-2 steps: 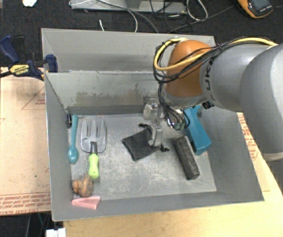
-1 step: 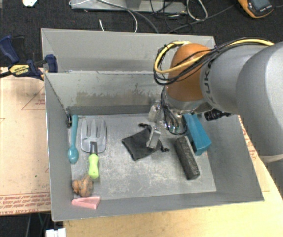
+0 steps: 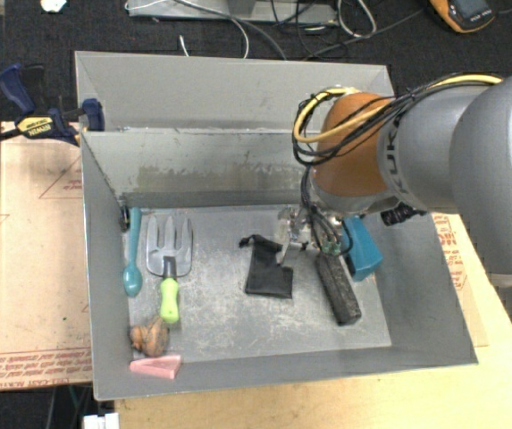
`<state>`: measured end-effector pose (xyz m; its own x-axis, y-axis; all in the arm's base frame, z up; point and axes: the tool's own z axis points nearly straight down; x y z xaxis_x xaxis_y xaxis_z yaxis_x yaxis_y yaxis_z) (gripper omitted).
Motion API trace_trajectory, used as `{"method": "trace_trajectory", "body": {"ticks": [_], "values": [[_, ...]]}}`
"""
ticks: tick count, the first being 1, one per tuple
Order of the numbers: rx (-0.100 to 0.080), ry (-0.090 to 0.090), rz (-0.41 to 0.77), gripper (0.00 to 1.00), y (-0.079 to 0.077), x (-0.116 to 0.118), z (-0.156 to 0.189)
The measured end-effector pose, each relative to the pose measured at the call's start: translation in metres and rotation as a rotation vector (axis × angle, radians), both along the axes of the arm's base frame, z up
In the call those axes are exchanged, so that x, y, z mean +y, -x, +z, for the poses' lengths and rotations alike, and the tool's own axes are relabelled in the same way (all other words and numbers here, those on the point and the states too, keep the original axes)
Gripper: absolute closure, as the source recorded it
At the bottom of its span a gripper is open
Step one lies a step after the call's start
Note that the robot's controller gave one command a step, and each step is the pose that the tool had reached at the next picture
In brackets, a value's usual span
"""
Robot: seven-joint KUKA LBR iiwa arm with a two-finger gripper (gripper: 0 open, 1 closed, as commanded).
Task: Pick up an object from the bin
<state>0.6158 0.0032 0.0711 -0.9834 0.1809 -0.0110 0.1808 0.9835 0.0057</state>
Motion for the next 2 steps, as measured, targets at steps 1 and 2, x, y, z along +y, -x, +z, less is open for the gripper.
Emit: {"method": "trace_trajectory", "body": {"ticks": [1, 2], "values": [[0.0, 0.0, 0.0, 1.0, 0.0, 0.0, 0.0], [0.003, -0.001, -0.001, 1.0, -0.003, -0.002, 0.061]]}}
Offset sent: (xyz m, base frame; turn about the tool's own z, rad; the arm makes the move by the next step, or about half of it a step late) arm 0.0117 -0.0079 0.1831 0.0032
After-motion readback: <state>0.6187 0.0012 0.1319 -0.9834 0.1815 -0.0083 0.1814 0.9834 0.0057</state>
